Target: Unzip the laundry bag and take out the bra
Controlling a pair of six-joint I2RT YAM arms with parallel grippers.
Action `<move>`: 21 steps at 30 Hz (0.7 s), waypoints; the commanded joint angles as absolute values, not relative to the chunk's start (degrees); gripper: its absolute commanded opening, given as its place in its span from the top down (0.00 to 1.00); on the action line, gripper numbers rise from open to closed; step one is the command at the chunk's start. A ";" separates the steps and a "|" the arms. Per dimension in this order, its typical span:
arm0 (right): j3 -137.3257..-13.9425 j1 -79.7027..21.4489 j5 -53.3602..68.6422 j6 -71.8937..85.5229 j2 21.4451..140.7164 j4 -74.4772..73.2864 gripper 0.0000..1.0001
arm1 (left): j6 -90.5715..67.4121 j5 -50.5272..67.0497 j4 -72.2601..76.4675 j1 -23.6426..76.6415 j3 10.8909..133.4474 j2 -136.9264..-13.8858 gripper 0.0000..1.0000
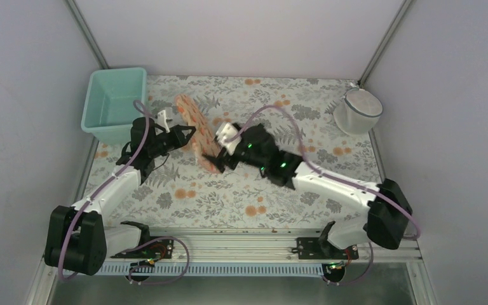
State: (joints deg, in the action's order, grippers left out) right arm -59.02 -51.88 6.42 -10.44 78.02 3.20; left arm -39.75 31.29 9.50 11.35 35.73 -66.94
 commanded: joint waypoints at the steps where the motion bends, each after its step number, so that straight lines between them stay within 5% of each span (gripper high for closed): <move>1: -54.39 -59.60 -6.66 -6.23 82.45 8.95 0.00 | -46.47 26.97 9.86 11.25 38.21 -67.28 0.98; 13: -54.63 -64.08 -22.47 -5.54 94.69 10.14 0.05 | -48.59 24.96 7.81 10.91 37.34 -66.88 0.98; 15: -54.56 -63.63 -22.90 -5.57 94.88 10.59 0.19 | -48.92 25.04 8.05 10.64 36.82 -66.81 0.98; 21: -54.91 -61.34 -21.23 -5.75 95.85 10.84 0.92 | -48.11 25.44 8.59 10.35 35.88 -66.30 0.98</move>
State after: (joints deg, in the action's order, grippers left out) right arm -53.87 -63.05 -19.49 -6.44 95.66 8.69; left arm -47.86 24.99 7.14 10.96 36.14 -67.22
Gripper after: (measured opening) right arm 0.294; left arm 0.047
